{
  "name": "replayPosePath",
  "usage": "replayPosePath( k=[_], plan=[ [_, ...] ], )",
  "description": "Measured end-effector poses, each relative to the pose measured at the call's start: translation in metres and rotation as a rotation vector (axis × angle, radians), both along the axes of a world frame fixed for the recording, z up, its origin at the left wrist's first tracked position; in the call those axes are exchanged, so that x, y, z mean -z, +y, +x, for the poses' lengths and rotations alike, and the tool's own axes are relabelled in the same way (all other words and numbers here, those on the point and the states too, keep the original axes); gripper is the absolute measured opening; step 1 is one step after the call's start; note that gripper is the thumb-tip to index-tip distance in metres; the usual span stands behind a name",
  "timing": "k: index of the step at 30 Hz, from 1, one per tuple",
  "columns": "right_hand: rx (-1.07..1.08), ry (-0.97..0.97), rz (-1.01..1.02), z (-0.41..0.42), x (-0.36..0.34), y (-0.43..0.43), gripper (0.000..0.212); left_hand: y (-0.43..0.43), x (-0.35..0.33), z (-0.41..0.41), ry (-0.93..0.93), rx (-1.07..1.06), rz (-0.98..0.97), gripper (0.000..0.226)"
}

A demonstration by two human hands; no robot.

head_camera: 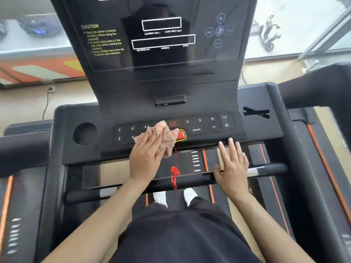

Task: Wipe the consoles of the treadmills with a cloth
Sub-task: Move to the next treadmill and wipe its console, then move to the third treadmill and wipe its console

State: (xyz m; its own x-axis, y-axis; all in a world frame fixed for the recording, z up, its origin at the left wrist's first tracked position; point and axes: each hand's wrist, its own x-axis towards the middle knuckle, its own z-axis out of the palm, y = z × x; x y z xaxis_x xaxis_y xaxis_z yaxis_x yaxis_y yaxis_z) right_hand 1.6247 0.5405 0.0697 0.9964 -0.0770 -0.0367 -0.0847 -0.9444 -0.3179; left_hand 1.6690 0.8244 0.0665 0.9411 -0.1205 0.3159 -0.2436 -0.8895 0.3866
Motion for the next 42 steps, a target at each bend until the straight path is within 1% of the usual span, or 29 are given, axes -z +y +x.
replayPosePath(
  k=[2, 3, 6, 8, 10, 12, 14, 16, 18, 20, 22, 24, 27, 30, 31, 33, 34, 36, 37, 39, 40, 42],
  plan=[
    [-0.025, -0.002, 0.053, 0.0, 0.001, -0.007, 0.092, -0.022, -0.008, -0.001, 0.017, 0.015, -0.051, 0.041],
    [-0.036, -0.002, 0.078, 0.0, 0.002, -0.01, 0.093, -0.032, -0.014, -0.002, 0.061, 0.035, -0.093, 0.04],
    [-0.088, -0.005, 0.135, -0.001, 0.005, -0.019, 0.087, -0.062, -0.035, -0.005, 0.329, 0.148, -0.253, 0.043],
    [-0.138, -0.01, 0.165, 0.0, 0.007, -0.028, 0.081, -0.086, -0.042, -0.01, 0.445, 0.233, -0.247, 0.036],
    [-0.186, -0.014, 0.195, 0.0, 0.008, -0.039, 0.078, -0.11, -0.045, -0.019, 0.491, 0.254, -0.224, 0.033],
    [-0.209, -0.017, 0.243, -0.001, 0.005, -0.049, 0.074, -0.126, -0.049, -0.033, 0.499, 0.204, -0.25, 0.03],
    [-0.216, -0.007, 0.299, -0.004, -0.002, -0.055, 0.066, -0.133, -0.055, -0.049, 0.484, 0.105, -0.323, 0.021],
    [-0.254, 0.016, 0.384, -0.009, -0.012, -0.054, 0.063, -0.132, -0.061, -0.068, 0.492, 0.002, -0.443, 0.016],
    [-0.341, 0.02, 0.52, -0.015, -0.025, -0.049, 0.059, -0.126, -0.067, -0.086, 0.53, -0.06, -0.574, 0.015],
    [-0.45, 0.034, 0.656, -0.024, -0.037, -0.041, 0.06, -0.119, -0.071, -0.106, 0.575, -0.129, -0.703, 0.016],
    [-0.557, 0.058, 0.734, -0.037, -0.049, -0.029, 0.068, -0.111, -0.077, -0.128, 0.597, -0.204, -0.818, 0.019],
    [-0.661, 0.043, 0.757, -0.052, -0.057, -0.013, 0.067, -0.101, -0.08, -0.153, 0.591, -0.282, -0.91, 0.021],
    [-0.803, -0.032, 0.746, -0.076, -0.06, 0.016, 0.049, -0.085, -0.086, -0.198, 0.565, -0.392, -1.031, 0.02],
    [-0.984, -0.004, 0.735, -0.112, -0.058, 0.05, 0.042, -0.07, -0.085, -0.257, 0.498, -0.511, -1.144, 0.011],
    [-1.05, 0.008, 0.728, -0.127, -0.058, 0.062, 0.042, -0.066, -0.087, -0.28, 0.483, -0.559, -1.213, 0.012],
    [-1.173, 0.041, 0.713, -0.16, -0.06, 0.086, 0.041, -0.058, -0.088, -0.332, 0.446, -0.642, -1.337, 0.021],
    [-1.226, 0.06, 0.701, -0.178, -0.061, 0.098, 0.041, -0.054, -0.086, -0.36, 0.423, -0.683, -1.37, 0.021],
    [-1.335, 0.112, 0.664, -0.219, -0.06, 0.121, 0.039, -0.047, -0.081, -0.421, 0.38, -0.752, -1.426, 0.011],
    [-1.38, 0.137, 0.645, -0.238, -0.058, 0.129, 0.033, -0.047, -0.08, -0.448, 0.365, -0.775, -1.442, 0.011],
    [-1.447, 0.197, 0.645, -0.284, -0.054, 0.149, 0.019, -0.045, -0.08, -0.508, 0.304, -0.852, -1.476, 0.012],
    [-1.465, 0.235, 0.646, -0.31, -0.053, 0.16, 0.016, -0.044, -0.077, -0.539, 0.266, -0.897, -1.49, 0.011],
    [-1.474, 0.324, 0.632, -0.364, -0.057, 0.181, 0.017, -0.044, -0.071, -0.6, 0.18, -1.0, -1.554, 0.014]
  ],
)
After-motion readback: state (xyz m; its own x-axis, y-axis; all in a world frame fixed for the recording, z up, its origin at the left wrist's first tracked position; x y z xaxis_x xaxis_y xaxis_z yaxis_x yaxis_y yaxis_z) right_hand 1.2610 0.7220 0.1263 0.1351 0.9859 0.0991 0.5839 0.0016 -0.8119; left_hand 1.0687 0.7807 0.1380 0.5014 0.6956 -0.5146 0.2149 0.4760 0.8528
